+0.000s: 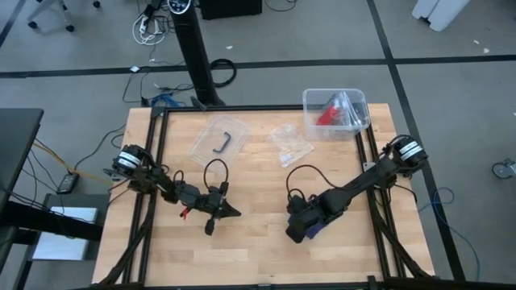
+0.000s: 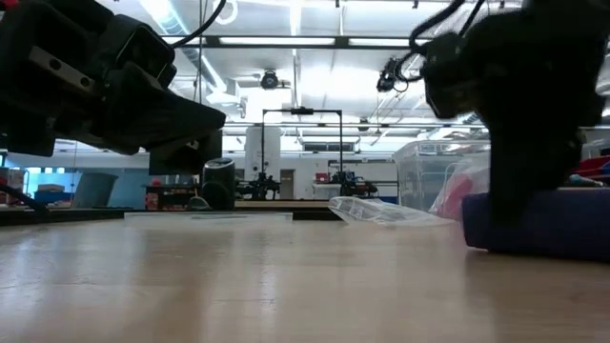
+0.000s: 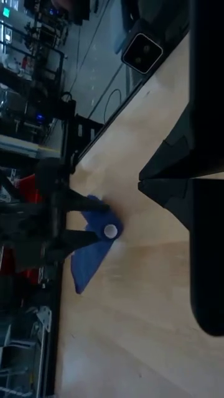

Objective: Roll bandage
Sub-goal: Roll the blue bandage

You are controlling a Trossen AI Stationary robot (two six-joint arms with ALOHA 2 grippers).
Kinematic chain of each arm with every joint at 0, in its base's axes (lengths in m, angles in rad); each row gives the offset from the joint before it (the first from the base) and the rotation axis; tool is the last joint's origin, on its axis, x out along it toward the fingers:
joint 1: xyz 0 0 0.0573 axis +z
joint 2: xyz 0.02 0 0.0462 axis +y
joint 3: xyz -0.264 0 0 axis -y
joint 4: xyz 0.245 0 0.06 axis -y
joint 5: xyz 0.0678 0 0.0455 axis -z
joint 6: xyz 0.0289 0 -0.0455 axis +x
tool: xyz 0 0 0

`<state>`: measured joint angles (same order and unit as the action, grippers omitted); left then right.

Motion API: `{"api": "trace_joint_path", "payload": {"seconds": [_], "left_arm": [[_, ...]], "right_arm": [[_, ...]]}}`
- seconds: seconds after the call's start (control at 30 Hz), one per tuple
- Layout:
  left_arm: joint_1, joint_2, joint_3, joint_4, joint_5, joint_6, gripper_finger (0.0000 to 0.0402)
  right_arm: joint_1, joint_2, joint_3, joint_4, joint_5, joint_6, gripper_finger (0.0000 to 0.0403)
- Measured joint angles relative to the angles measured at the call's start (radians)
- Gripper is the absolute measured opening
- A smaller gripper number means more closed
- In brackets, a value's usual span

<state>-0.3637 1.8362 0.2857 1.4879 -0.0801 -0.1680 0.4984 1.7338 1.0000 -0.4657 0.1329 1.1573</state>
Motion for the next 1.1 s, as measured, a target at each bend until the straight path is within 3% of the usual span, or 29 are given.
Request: {"api": "trace_joint_path", "payload": {"seconds": [0.17,0.4,0.73,0.9,1.1], "left_arm": [[-0.003,0.000,0.000,0.002,0.000,0.006,0.0001],[-0.006,-0.021,-0.013,0.004,0.002,0.016,0.0001],[-0.006,-0.340,-0.130,-0.003,0.080,0.087,0.0001],[-0.007,-0.462,-0.200,-0.010,0.130,0.075,0.0001],[-0.026,-0.502,-0.251,-0.018,0.132,0.032,0.0001]], "right_arm": [[-0.010,0.031,-0.001,-0.001,-0.020,0.008,0.0219],[-0.020,0.020,0.012,-0.014,0.000,0.004,0.0118],[-0.103,0.034,0.117,0.087,0.038,-0.140,0.0111],[-0.170,0.128,0.168,0.205,-0.011,-0.257,0.0107],[-0.224,0.301,0.347,0.264,-0.072,-0.377,0.0106]]}}
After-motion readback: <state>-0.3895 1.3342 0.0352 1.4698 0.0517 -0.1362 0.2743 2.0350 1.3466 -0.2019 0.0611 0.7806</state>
